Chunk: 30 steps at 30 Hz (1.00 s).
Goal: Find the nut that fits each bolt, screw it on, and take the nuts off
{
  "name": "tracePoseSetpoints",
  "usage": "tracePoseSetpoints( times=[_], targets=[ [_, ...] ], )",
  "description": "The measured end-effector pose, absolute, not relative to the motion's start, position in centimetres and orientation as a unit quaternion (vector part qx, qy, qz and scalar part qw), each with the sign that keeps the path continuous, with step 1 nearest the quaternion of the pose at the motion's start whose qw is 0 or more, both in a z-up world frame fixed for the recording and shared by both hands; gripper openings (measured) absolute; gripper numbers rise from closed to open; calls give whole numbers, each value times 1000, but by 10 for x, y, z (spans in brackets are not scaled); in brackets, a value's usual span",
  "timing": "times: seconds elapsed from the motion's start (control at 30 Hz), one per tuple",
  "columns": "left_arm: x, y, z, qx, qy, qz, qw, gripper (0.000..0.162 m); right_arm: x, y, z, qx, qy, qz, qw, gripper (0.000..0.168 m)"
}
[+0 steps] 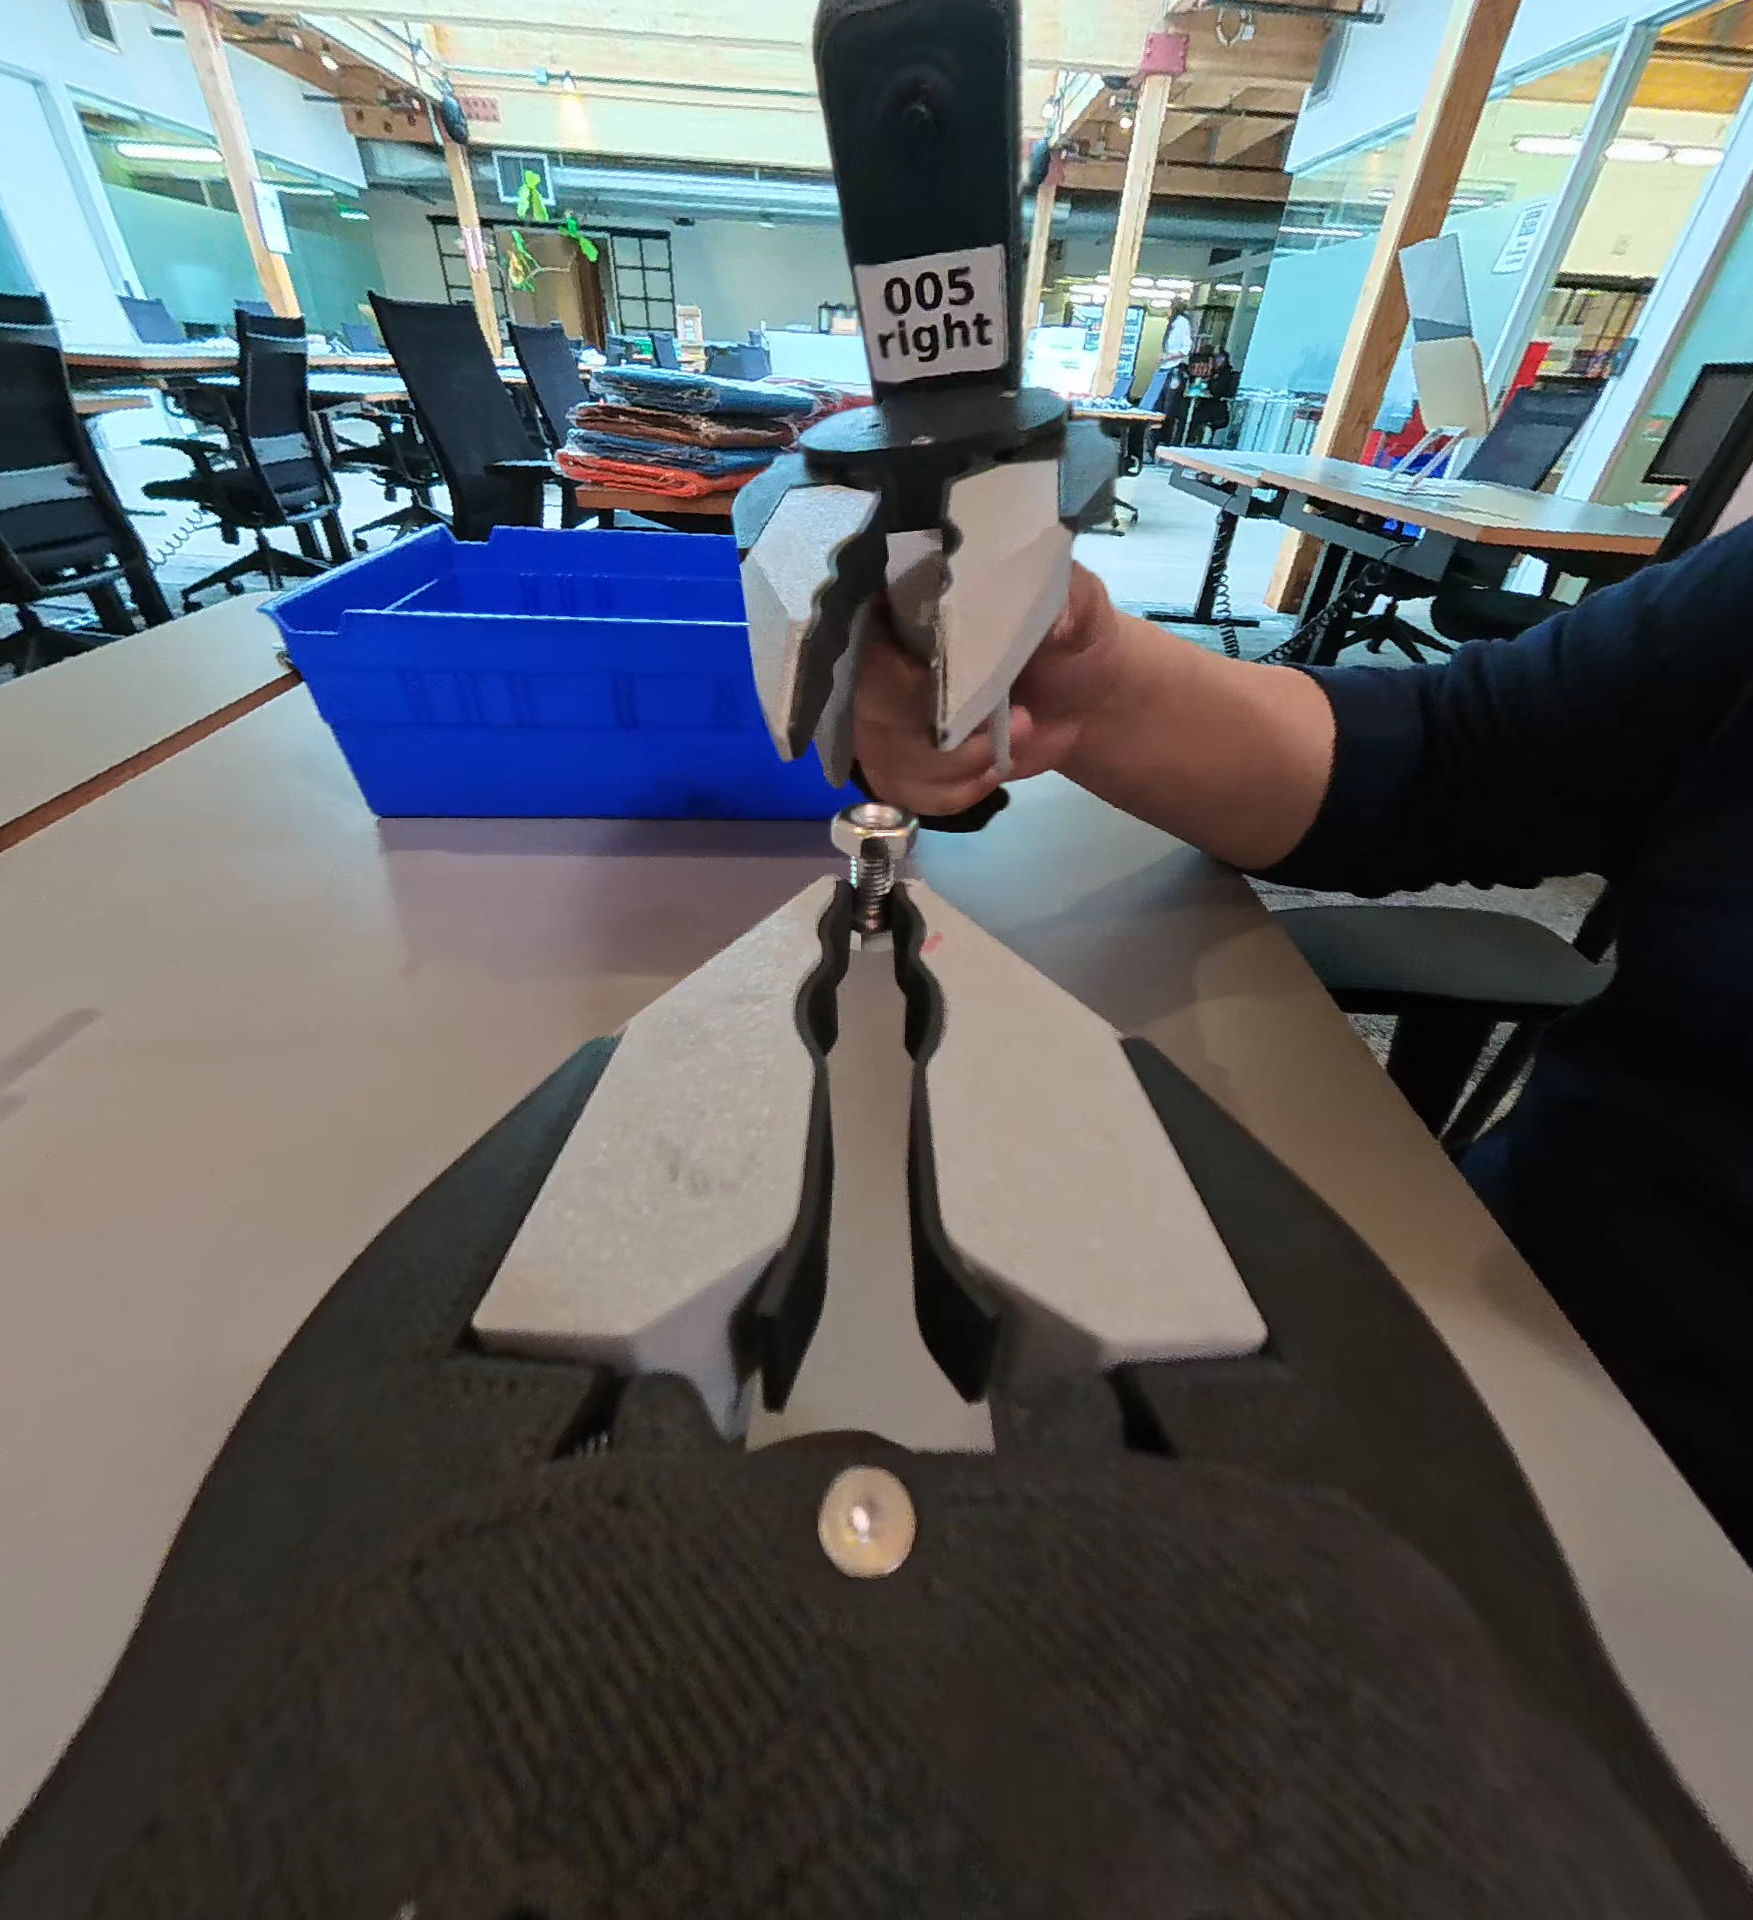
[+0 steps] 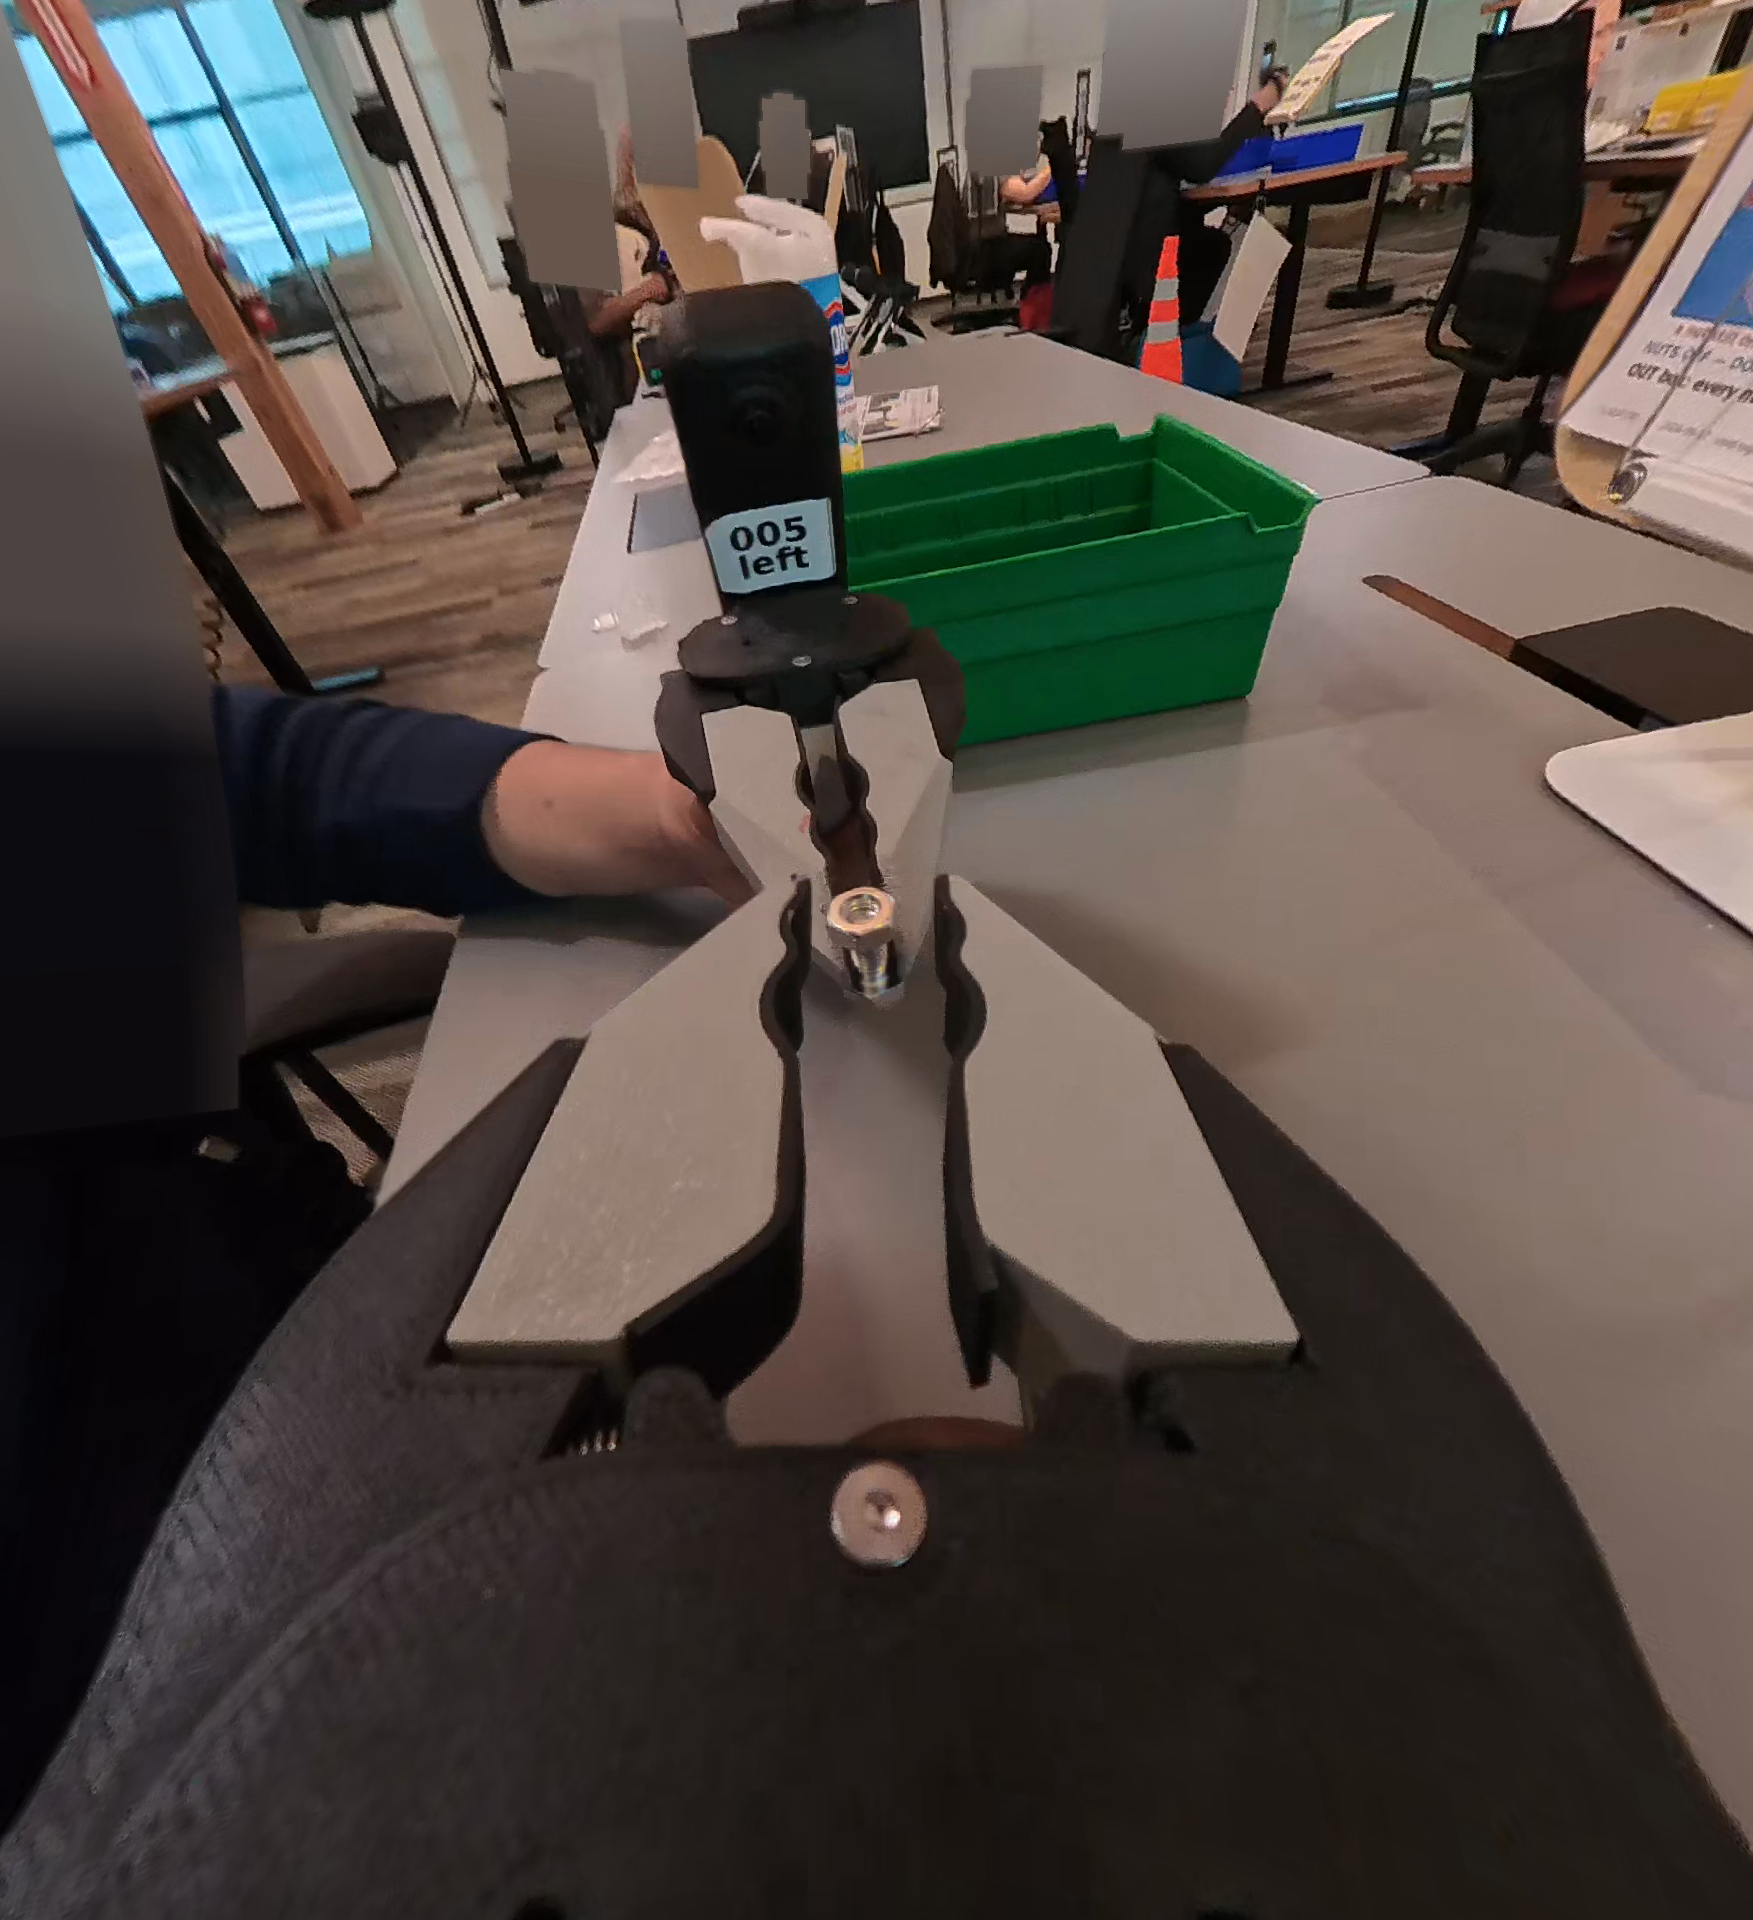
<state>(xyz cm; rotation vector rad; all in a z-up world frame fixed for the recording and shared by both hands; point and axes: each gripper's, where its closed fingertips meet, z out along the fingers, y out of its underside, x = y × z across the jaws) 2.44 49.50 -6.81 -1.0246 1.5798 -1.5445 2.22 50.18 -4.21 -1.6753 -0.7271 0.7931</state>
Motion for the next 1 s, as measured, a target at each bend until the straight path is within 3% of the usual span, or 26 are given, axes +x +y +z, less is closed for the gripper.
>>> tracePoseSetpoints(
  times=[0.4, 1.0],
  targets=[
    [22, 486, -65, -378, 615, -604, 338, 5, 8, 495, -48, -685, -351, 329, 548, 31],
    [22, 491, -63, -388, 606, -604, 342, 5, 10, 496, -48, -684, -338, 318, 562, 29]
  ],
)
